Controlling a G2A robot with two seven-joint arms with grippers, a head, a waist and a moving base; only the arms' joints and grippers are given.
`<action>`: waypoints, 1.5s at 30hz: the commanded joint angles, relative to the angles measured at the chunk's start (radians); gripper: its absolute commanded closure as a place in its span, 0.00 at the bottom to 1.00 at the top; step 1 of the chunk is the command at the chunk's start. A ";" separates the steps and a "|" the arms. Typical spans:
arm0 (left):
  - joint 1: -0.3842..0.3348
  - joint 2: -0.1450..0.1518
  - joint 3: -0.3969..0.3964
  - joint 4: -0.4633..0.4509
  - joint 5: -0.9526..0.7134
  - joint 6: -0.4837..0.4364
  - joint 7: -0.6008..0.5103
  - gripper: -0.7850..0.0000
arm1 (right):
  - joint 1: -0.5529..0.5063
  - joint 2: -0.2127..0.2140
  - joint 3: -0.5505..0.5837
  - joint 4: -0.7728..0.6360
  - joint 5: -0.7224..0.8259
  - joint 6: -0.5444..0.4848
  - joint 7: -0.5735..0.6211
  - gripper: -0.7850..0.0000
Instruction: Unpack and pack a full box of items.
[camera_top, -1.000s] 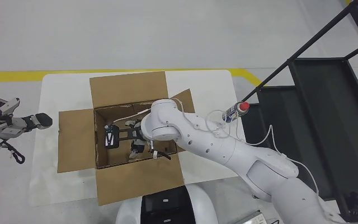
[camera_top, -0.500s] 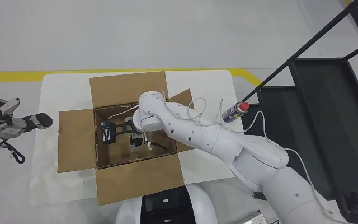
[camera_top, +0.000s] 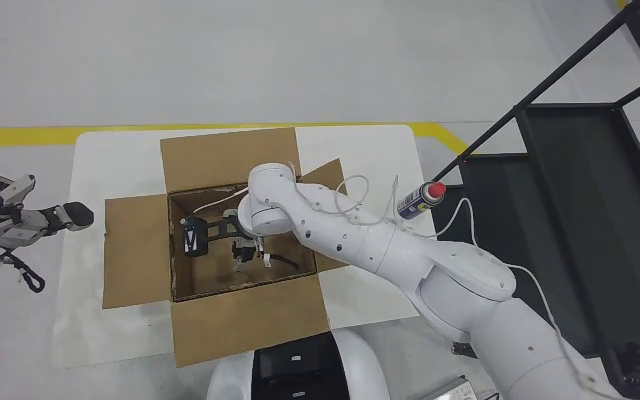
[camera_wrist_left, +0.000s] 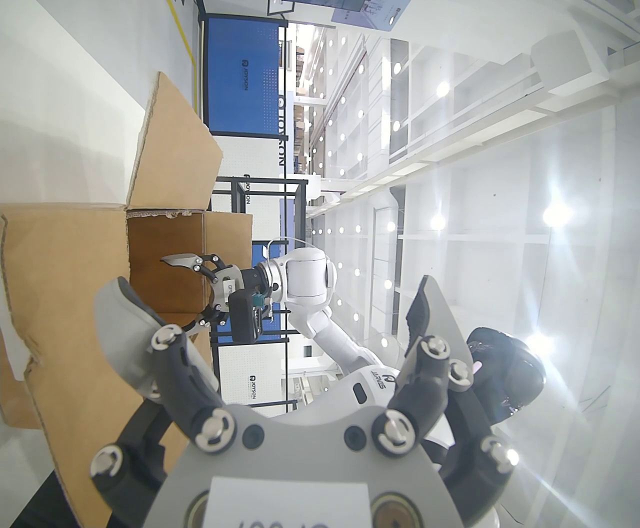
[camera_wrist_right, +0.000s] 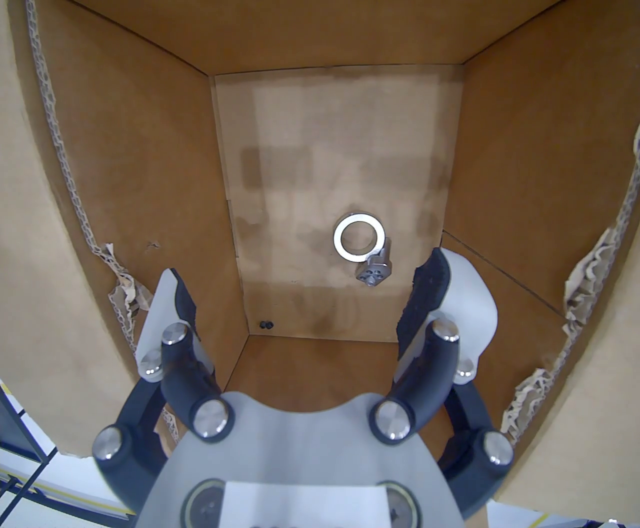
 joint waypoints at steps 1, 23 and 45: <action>0.000 0.000 0.000 0.000 0.000 0.000 0.000 0.00 | -0.003 0.000 0.000 0.000 -0.001 0.001 -0.008 0.00; 0.000 0.000 0.000 0.000 0.000 0.000 0.000 0.00 | 0.046 -0.104 -0.069 0.188 0.003 -0.073 -0.046 0.00; 0.000 0.000 0.000 0.000 0.000 0.000 0.000 0.00 | 0.020 -0.101 -0.059 0.199 -0.059 -0.045 -0.065 0.03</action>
